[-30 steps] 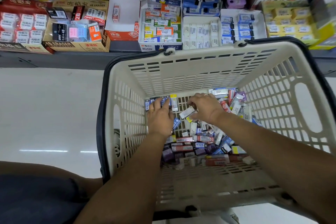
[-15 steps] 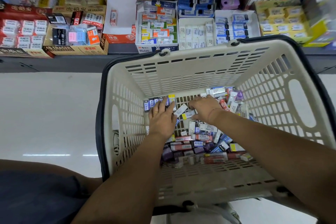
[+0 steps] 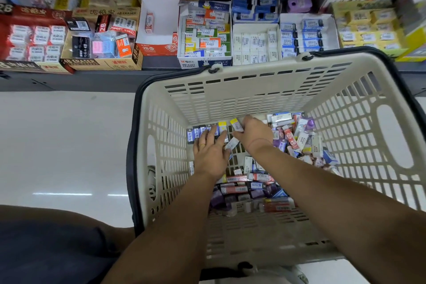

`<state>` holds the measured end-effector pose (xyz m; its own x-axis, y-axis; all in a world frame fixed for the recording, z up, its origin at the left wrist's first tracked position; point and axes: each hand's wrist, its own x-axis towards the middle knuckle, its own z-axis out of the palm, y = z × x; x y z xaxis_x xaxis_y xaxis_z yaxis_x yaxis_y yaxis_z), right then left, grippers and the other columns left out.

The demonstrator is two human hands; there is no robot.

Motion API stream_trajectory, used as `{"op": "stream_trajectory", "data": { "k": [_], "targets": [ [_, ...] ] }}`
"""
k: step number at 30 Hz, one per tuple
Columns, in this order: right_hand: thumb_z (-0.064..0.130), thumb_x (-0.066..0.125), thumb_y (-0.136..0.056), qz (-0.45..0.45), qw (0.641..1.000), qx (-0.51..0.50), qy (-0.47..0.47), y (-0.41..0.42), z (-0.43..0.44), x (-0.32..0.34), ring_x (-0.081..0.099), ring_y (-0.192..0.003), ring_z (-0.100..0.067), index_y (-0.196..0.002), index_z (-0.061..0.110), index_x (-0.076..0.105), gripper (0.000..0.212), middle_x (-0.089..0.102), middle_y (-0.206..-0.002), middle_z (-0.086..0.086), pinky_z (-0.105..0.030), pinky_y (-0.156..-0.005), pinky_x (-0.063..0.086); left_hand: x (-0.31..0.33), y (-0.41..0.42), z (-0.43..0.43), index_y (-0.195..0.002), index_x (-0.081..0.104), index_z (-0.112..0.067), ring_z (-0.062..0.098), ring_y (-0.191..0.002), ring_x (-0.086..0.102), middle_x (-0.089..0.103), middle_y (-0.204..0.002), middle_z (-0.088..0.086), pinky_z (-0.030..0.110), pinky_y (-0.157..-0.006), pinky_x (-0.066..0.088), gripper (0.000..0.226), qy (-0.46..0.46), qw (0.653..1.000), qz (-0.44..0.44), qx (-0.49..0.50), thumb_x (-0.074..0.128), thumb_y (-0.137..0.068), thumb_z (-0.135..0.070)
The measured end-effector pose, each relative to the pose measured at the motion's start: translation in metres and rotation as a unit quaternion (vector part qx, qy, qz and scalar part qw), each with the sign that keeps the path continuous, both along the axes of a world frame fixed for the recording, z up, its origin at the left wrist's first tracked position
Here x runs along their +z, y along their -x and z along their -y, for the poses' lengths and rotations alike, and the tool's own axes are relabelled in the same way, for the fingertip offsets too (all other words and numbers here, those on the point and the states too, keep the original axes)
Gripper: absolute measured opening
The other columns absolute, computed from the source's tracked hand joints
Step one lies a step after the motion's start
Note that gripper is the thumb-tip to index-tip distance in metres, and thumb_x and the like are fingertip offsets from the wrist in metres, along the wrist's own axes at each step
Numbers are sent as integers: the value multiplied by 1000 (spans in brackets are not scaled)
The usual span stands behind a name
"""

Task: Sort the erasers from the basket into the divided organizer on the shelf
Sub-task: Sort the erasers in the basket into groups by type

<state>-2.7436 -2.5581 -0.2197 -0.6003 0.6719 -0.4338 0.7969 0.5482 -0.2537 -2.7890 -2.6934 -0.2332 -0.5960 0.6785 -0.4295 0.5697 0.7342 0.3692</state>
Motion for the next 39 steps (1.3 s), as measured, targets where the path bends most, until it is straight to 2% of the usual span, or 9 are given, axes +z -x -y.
{"op": "stream_trajectory", "data": {
  "k": [4, 7, 13, 17, 21, 25, 31, 35, 39],
  "targets": [
    [38, 65, -85, 100, 988, 95, 66, 5, -12, 4, 59, -99, -26, -111, 11, 53, 39, 63, -109, -8, -31, -75, 45, -1, 0, 1, -150, 23, -32, 19, -146, -1, 3, -160, -8, 42, -117, 1, 54, -8, 1000, -2, 1, 40, -100, -38],
    [42, 66, -83, 185, 968, 150, 84, 4, -19, 7, 57, -91, -22, -106, 11, 54, 40, 57, -98, -1, -29, -70, 43, -2, -1, 2, -150, 23, -32, 19, -147, -1, 3, -160, -8, 42, -117, 1, 55, -9, 1000, -5, 0, 42, -99, -34],
    [48, 68, -81, 39, 993, -19, 111, 8, -13, -1, 56, -77, -24, -74, 13, 47, 41, 57, -81, -7, -28, -64, 41, -1, -1, 1, -149, 24, -30, 19, -147, 1, 4, -160, -7, 43, -118, 3, 54, -18, 1000, -11, 1, 43, -98, -31],
    [41, 70, -82, 1, 988, -13, 153, 3, -1, -7, 59, -91, -24, -102, 10, 56, 39, 62, -95, -7, -28, -71, 43, -1, -2, 2, -141, 38, -26, 20, -144, 10, 17, -157, -3, 40, -116, 8, 55, -48, 998, 7, 35, 55, -92, -44],
    [32, 73, -80, 58, 978, 119, 163, -19, -10, 1, 57, -94, -19, -107, 16, 58, 34, 61, -105, -1, -26, -76, 43, -1, -3, 3, -120, 55, -23, 20, -120, 36, 46, -121, -2, 33, -102, 26, 53, -56, 997, -27, 45, 63, -80, -57],
    [26, 74, -80, 91, 955, 245, 139, -29, -12, 6, 49, -87, -15, -109, 17, 56, 36, 50, -96, 4, -25, -71, 36, -4, -13, -3, -104, 62, -21, 22, -114, 45, 57, -113, 1, 35, -98, 32, 43, -8, 999, -1, -38, 64, -80, -56],
    [17, 72, -80, 56, 955, 264, 120, -32, -7, 2, 51, -82, -16, -76, 23, 48, 24, 55, -90, 4, -27, -70, 41, 5, -12, -3, -97, 66, -20, 22, -101, 57, 65, -103, 3, 32, -82, 42, 32, -20, 998, 16, -52, 68, -82, -48],
    [20, 68, -84, 57, 952, 275, 119, -33, -7, 8, 54, -87, -17, -112, 17, 57, 30, 60, -96, -1, -24, -71, 38, 49, 8, -6, -111, 63, -20, 20, -108, 53, 64, -113, 1, 33, -90, 41, 31, -55, 996, -38, -64, 62, -89, -40],
    [29, 69, -84, 98, 938, 324, 80, -30, 1, 14, 56, -109, -22, -120, 18, 55, 40, 55, -122, -2, -30, -86, 47, 124, 46, -6, -113, 63, -15, 26, -108, 54, 63, -112, 5, 37, -91, 36, 28, -186, 967, -168, -54, 61, -90, -31]
  ]
}}
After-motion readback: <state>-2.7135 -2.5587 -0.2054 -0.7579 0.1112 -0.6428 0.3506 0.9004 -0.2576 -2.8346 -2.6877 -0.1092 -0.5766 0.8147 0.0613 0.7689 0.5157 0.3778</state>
